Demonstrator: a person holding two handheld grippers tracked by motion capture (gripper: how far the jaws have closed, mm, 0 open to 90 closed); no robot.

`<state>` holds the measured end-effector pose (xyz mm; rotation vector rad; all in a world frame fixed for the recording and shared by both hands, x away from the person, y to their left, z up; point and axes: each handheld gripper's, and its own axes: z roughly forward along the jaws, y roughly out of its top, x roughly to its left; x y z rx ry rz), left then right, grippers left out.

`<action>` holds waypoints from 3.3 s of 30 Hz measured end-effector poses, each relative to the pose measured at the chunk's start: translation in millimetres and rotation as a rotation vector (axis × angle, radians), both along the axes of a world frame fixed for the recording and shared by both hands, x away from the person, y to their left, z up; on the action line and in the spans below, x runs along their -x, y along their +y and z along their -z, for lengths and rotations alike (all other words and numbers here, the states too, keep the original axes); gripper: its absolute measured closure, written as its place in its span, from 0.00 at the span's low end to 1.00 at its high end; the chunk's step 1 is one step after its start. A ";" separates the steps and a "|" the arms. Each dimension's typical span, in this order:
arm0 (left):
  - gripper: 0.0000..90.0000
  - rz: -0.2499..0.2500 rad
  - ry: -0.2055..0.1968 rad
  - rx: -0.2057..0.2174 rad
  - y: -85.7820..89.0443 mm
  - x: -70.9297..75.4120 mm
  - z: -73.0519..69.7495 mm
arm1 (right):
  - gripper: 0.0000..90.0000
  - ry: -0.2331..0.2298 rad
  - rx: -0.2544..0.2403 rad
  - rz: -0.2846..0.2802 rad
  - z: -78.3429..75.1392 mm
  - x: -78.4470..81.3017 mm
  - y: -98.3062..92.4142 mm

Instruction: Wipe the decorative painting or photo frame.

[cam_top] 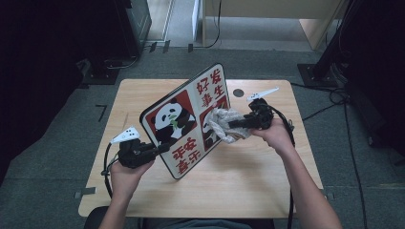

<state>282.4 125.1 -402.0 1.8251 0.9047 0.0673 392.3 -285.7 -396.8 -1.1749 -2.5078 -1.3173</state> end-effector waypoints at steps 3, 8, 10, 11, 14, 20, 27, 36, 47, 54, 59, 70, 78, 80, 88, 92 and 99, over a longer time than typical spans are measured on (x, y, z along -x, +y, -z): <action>0.87 -0.002 0.001 0.002 -0.1 -0.1 0.0 | 0.75 -0.011 0.008 -0.004 -11.2 -2.6 1.2; 0.87 -0.002 0.003 0.003 0.0 -0.2 0.1 | 0.75 -0.035 0.000 -0.023 -30.5 -6.2 6.3; 0.87 -0.004 0.001 0.001 -0.2 0.0 0.0 | 0.75 -0.044 0.005 -0.031 -38.4 -7.4 9.2; 0.87 -0.004 0.002 0.002 -0.2 -0.1 0.0 | 0.75 -0.050 0.007 -0.034 -42.8 -8.0 11.1; 0.87 -0.004 0.002 0.002 -0.2 0.0 0.0 | 0.75 -0.063 0.022 -0.037 -58.1 -10.5 17.7; 0.87 -0.002 0.002 0.002 -0.1 -0.1 0.0 | 0.75 -0.086 0.012 -0.062 -83.5 -14.1 29.7; 0.87 -0.002 0.001 0.004 0.0 -0.1 0.2 | 0.75 -0.146 -0.006 -0.085 -113.6 -17.1 44.6; 0.87 0.004 0.002 0.008 0.6 -0.5 0.7 | 0.75 -0.163 0.005 -0.098 -129.4 -22.5 64.2; 0.87 0.011 -0.001 0.006 0.6 -0.3 0.7 | 0.75 -0.154 0.009 -0.100 -113.6 -22.3 65.9; 0.86 0.018 -0.004 0.002 0.3 -0.5 0.6 | 0.75 -0.145 0.012 -0.107 -104.9 -20.8 66.2; 0.86 0.020 0.000 0.004 0.6 -0.6 0.6 | 0.74 -0.131 0.008 -0.109 -97.3 -19.5 64.9; 0.86 0.024 0.001 0.007 0.7 -0.9 0.8 | 0.74 -0.120 -0.006 -0.117 -82.5 -17.2 63.4; 0.86 0.026 0.002 0.007 0.5 -0.4 0.7 | 0.74 -0.118 -0.010 -0.120 -71.2 -14.0 61.5; 0.86 0.026 0.002 0.007 0.5 -0.3 0.7 | 0.74 -0.117 -0.014 -0.122 -68.2 -13.4 61.1; 0.86 0.028 0.001 0.009 0.6 -0.3 0.8 | 0.74 -0.107 -0.019 -0.122 -55.2 -10.1 59.1; 0.86 0.028 0.001 0.008 0.4 -0.1 0.7 | 0.74 -0.099 -0.022 -0.122 -48.1 -8.4 58.0; 0.85 0.030 0.000 0.008 0.3 0.0 0.7 | 0.74 -0.095 -0.033 -0.124 -36.6 -5.6 56.4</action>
